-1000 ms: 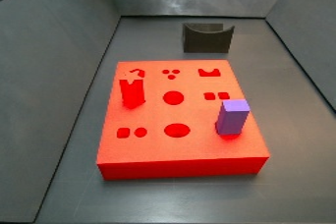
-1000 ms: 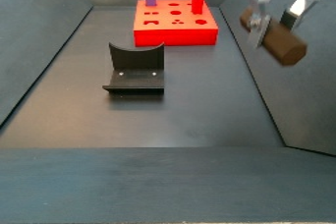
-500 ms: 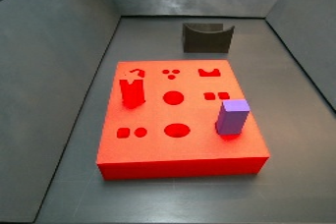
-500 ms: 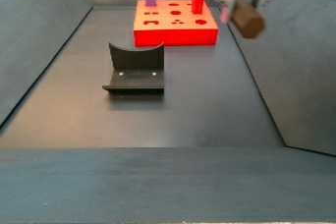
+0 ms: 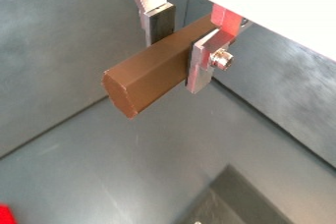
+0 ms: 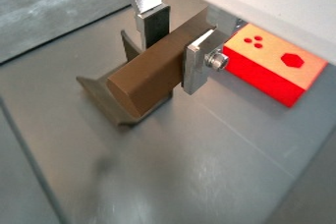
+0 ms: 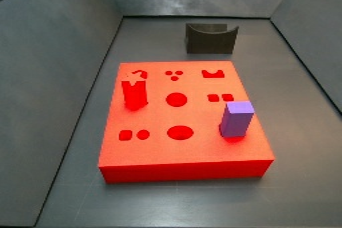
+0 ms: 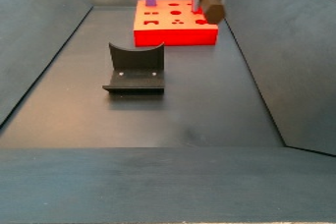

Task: Pick up the hexagon object. Move up. Place the hexagon object on the fixture. Regrasp the hexagon object. Move to above the board. Insert the hexagon object.
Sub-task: Place the hexagon object on the fixture.

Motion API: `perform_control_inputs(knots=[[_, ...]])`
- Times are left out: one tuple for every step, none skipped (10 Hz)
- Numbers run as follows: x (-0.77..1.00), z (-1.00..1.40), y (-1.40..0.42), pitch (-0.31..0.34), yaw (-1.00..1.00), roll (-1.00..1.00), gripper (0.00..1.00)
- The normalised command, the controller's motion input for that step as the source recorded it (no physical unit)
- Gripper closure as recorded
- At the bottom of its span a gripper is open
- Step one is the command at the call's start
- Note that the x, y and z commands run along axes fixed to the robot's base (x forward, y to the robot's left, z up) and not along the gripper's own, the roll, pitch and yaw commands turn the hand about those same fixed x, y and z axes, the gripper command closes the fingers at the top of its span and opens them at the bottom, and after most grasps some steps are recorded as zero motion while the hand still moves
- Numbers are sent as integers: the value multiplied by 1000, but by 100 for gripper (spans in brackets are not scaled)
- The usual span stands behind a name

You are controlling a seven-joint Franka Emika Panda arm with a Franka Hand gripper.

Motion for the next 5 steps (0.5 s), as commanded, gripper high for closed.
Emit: perform_control_inputs(knots=[[1000, -7, -257, 101, 15, -87, 100], [1000, -6, -224, 112, 18, -86, 100], [1000, -2, -193, 121, 21, -84, 100], [1000, 1, -155, 132, 23, -80, 100], [1000, 0, -125, 139, 26, -76, 100]])
